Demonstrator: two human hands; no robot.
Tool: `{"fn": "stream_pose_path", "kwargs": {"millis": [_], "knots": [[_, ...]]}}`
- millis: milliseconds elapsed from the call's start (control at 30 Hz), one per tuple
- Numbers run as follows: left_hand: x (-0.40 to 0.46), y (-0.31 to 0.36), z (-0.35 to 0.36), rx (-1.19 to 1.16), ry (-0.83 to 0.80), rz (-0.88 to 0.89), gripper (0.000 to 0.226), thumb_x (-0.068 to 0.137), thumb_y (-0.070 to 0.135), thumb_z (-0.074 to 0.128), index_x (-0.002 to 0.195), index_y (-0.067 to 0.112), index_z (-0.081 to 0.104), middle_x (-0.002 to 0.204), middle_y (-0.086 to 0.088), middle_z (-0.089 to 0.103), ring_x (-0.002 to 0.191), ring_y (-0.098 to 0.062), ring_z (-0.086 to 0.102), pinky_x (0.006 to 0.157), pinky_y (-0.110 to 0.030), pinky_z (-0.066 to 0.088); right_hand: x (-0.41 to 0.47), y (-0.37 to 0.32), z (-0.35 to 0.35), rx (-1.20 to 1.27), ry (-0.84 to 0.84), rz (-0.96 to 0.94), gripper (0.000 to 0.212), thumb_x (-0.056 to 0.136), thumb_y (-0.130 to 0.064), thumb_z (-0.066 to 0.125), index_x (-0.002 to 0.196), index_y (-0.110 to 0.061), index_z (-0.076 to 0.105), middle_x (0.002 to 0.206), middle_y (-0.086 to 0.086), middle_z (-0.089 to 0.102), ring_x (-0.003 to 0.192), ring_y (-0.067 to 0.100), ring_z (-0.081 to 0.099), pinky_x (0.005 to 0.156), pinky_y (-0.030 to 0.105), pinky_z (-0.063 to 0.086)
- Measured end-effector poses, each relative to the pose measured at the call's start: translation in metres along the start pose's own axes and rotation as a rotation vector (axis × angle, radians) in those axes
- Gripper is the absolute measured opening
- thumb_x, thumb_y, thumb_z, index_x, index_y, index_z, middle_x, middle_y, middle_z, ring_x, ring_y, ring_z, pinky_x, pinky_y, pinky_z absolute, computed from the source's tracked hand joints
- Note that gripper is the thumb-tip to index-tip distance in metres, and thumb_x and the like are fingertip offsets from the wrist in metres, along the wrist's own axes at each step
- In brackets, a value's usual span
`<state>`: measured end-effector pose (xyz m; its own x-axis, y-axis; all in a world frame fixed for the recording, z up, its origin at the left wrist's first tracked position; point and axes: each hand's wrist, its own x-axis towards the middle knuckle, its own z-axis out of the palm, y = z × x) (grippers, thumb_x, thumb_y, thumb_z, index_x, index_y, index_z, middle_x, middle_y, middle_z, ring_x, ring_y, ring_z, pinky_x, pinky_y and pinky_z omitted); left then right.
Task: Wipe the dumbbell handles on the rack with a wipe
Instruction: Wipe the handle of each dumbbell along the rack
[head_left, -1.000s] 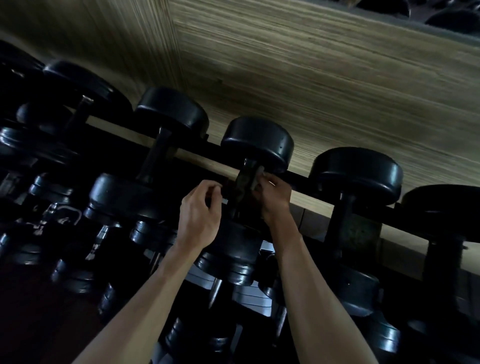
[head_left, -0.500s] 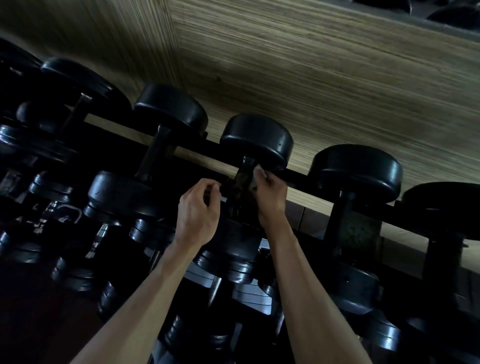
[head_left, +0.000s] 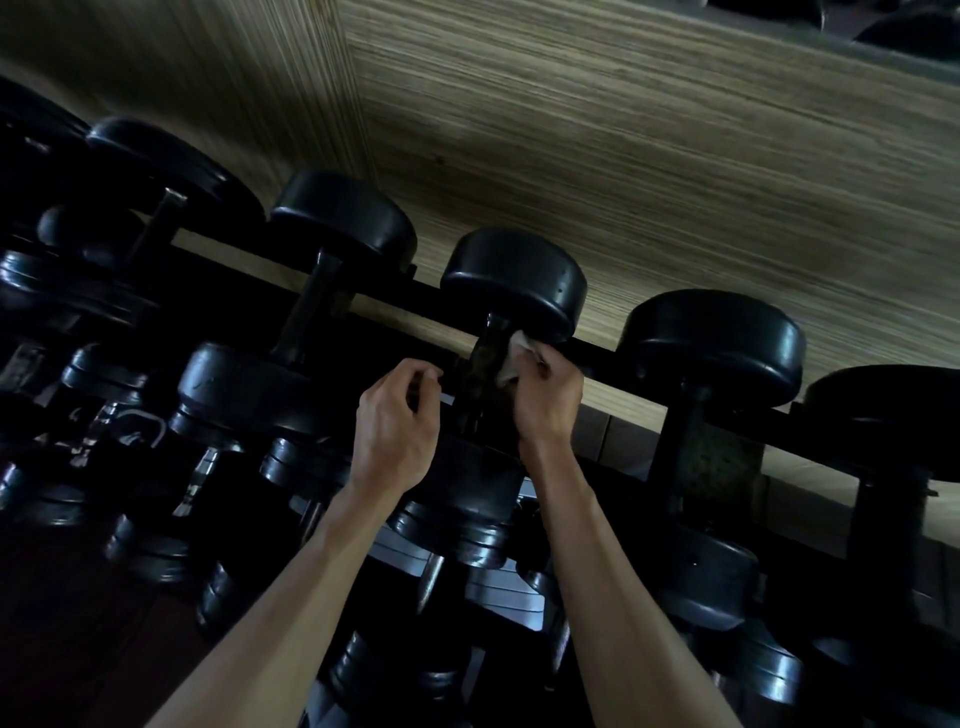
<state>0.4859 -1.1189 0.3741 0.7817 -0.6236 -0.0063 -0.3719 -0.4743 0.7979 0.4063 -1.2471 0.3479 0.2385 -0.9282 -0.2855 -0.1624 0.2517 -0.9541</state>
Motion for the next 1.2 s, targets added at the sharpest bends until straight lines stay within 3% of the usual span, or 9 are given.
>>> {"fn": "stream_pose_path", "kwargs": {"millis": [100, 233, 333, 467, 667, 800, 933, 1100, 1200], "knots": [[0.000, 0.001, -0.001, -0.002, 0.002, 0.000, 0.022, 0.103, 0.024, 0.047, 0.108, 0.016, 0.066, 0.090, 0.012, 0.068, 0.064, -0.002, 0.060, 0.055, -0.012, 0.044, 0.001, 0.003, -0.003, -0.041, 0.175, -0.033, 0.014, 0.094, -0.023, 0.070, 0.097, -0.011, 0.076, 0.087, 0.001, 0.074, 0.083, 0.011, 0.069, 0.076, 0.024, 0.055], [0.000, 0.002, -0.001, 0.012, 0.015, -0.013, 0.023, 0.102, 0.027, 0.047, 0.108, 0.018, 0.067, 0.088, 0.012, 0.068, 0.078, -0.002, 0.066, 0.066, -0.013, 0.052, 0.006, -0.009, 0.012, -0.039, 0.216, -0.045, 0.014, 0.094, -0.013, 0.068, 0.101, -0.004, 0.077, 0.094, 0.006, 0.076, 0.081, 0.008, 0.065, 0.068, 0.001, 0.043], [0.000, 0.002, -0.001, 0.004, 0.027, -0.015, 0.021, 0.102, 0.026, 0.048, 0.107, 0.018, 0.067, 0.087, 0.011, 0.068, 0.077, -0.004, 0.066, 0.067, -0.017, 0.054, 0.002, -0.017, 0.022, -0.060, 0.152, -0.045, 0.017, 0.097, -0.012, 0.064, 0.106, -0.005, 0.076, 0.094, -0.002, 0.072, 0.087, 0.005, 0.062, 0.071, -0.004, 0.040], [0.000, 0.004, -0.001, -0.023, 0.024, -0.023, 0.019, 0.102, 0.025, 0.049, 0.103, 0.018, 0.067, 0.083, 0.007, 0.069, 0.068, -0.009, 0.065, 0.060, -0.024, 0.055, -0.005, -0.010, 0.020, -0.137, 0.039, -0.099, 0.021, 0.099, -0.013, 0.061, 0.114, -0.008, 0.075, 0.110, 0.000, 0.075, 0.103, 0.007, 0.067, 0.094, 0.016, 0.050], [-0.001, 0.006, -0.001, -0.025, 0.023, -0.029, 0.020, 0.102, 0.023, 0.048, 0.101, 0.019, 0.068, 0.080, 0.007, 0.069, 0.060, -0.009, 0.062, 0.050, -0.016, 0.047, -0.011, -0.004, 0.006, -0.268, -0.061, -0.283, 0.017, 0.097, -0.006, 0.061, 0.092, -0.008, 0.077, 0.080, -0.006, 0.070, 0.068, -0.006, 0.057, 0.068, 0.008, 0.042], [-0.001, 0.004, -0.001, -0.036, 0.003, -0.026, 0.021, 0.102, 0.024, 0.048, 0.100, 0.019, 0.068, 0.079, 0.006, 0.070, 0.059, -0.013, 0.063, 0.050, -0.023, 0.052, -0.015, 0.005, -0.008, -0.248, -0.085, -0.250, 0.015, 0.097, -0.012, 0.064, 0.099, -0.009, 0.079, 0.082, 0.001, 0.075, 0.072, 0.000, 0.064, 0.068, 0.010, 0.045], [-0.001, 0.004, -0.003, -0.051, -0.007, -0.027, 0.022, 0.102, 0.024, 0.047, 0.099, 0.018, 0.068, 0.080, 0.006, 0.069, 0.058, -0.011, 0.062, 0.049, -0.020, 0.050, -0.005, -0.002, -0.001, -0.236, 0.043, -0.174, 0.018, 0.098, -0.013, 0.061, 0.092, -0.009, 0.077, 0.073, -0.006, 0.069, 0.060, -0.006, 0.056, 0.063, 0.014, 0.041], [-0.001, 0.005, -0.003, -0.089, -0.041, -0.040, 0.021, 0.102, 0.022, 0.047, 0.097, 0.017, 0.067, 0.078, 0.005, 0.069, 0.044, -0.003, 0.052, 0.041, -0.015, 0.038, 0.014, -0.005, 0.015, -0.296, 0.006, -0.035, 0.026, 0.099, -0.019, 0.060, 0.077, -0.011, 0.073, 0.064, -0.008, 0.061, 0.058, 0.000, 0.051, 0.061, 0.022, 0.039], [-0.001, 0.005, -0.003, -0.116, -0.051, -0.052, 0.020, 0.102, 0.021, 0.048, 0.097, 0.017, 0.067, 0.077, 0.006, 0.069, 0.043, -0.001, 0.051, 0.040, -0.014, 0.036, 0.011, -0.002, 0.007, -0.322, -0.028, -0.037, 0.028, 0.098, -0.023, 0.062, 0.072, -0.015, 0.071, 0.066, -0.008, 0.065, 0.062, 0.001, 0.056, 0.057, 0.015, 0.039]]}}
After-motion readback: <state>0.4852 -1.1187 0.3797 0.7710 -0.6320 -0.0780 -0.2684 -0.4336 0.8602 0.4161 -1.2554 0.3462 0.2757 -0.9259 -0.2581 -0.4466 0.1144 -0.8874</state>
